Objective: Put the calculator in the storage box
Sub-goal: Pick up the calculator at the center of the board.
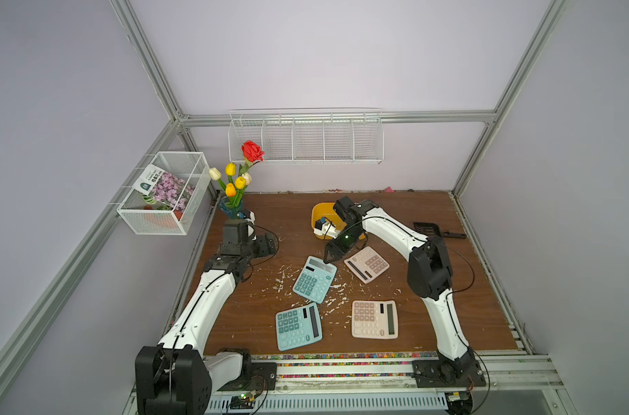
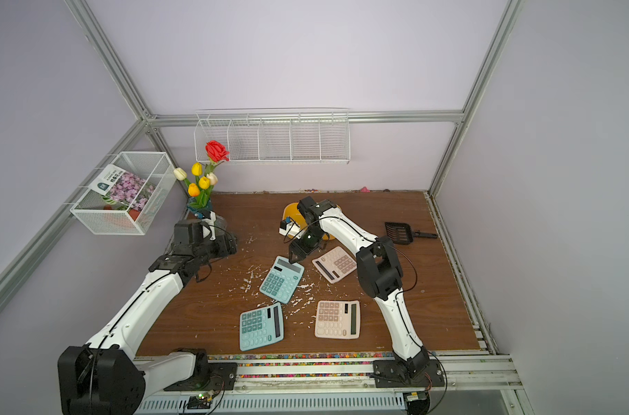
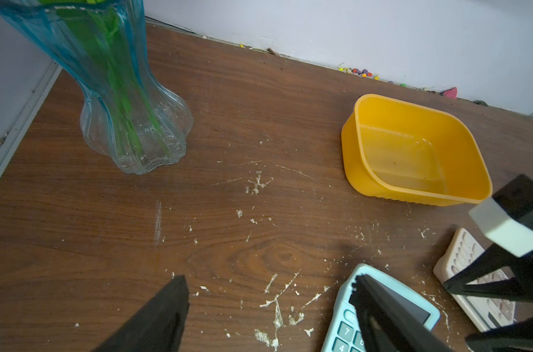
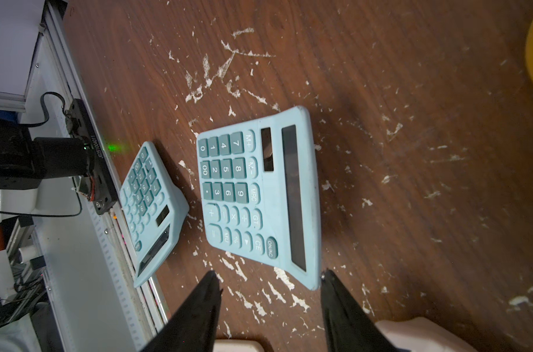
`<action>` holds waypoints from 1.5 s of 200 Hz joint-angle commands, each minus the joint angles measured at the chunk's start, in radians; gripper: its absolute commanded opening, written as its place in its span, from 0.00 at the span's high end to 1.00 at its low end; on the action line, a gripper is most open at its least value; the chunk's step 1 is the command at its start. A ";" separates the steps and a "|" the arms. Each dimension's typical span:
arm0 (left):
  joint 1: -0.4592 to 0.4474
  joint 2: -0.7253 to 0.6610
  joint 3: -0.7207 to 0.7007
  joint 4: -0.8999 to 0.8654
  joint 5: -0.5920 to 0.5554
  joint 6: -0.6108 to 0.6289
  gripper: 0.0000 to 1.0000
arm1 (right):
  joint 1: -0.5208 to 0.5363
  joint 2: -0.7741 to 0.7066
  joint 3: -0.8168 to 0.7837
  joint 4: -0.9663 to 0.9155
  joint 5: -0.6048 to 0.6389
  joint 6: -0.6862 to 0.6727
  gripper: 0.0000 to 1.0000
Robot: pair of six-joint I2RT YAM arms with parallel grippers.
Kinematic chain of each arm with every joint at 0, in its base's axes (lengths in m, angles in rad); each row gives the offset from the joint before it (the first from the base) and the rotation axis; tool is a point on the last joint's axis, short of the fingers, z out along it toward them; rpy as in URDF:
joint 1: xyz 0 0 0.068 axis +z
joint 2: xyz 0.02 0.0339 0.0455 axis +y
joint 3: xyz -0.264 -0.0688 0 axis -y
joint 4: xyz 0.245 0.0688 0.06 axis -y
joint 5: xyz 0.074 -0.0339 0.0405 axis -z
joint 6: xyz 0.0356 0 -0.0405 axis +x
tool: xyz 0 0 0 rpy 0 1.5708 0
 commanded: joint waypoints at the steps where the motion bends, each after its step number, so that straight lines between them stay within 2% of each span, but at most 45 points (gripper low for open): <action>1: 0.011 0.009 -0.008 0.008 0.003 -0.009 0.11 | 0.006 0.031 0.039 0.012 0.012 -0.033 0.44; 62: 0.027 0.018 -0.004 0.011 0.019 -0.014 0.11 | 0.015 0.129 0.127 -0.024 -0.003 -0.048 0.44; 132: 0.035 0.020 -0.006 0.015 0.028 -0.018 0.11 | 0.018 0.170 0.149 -0.022 -0.024 -0.039 0.45; 178: 0.042 0.018 -0.005 0.018 0.041 -0.023 0.11 | 0.021 0.185 0.148 -0.022 -0.046 -0.034 0.50; 254: 0.053 0.014 -0.006 0.022 0.057 -0.028 0.11 | 0.026 0.201 0.159 -0.021 -0.042 -0.027 0.51; 300: 0.056 0.012 -0.006 0.021 0.059 -0.027 0.11 | 0.027 0.213 0.160 -0.024 -0.046 -0.021 0.58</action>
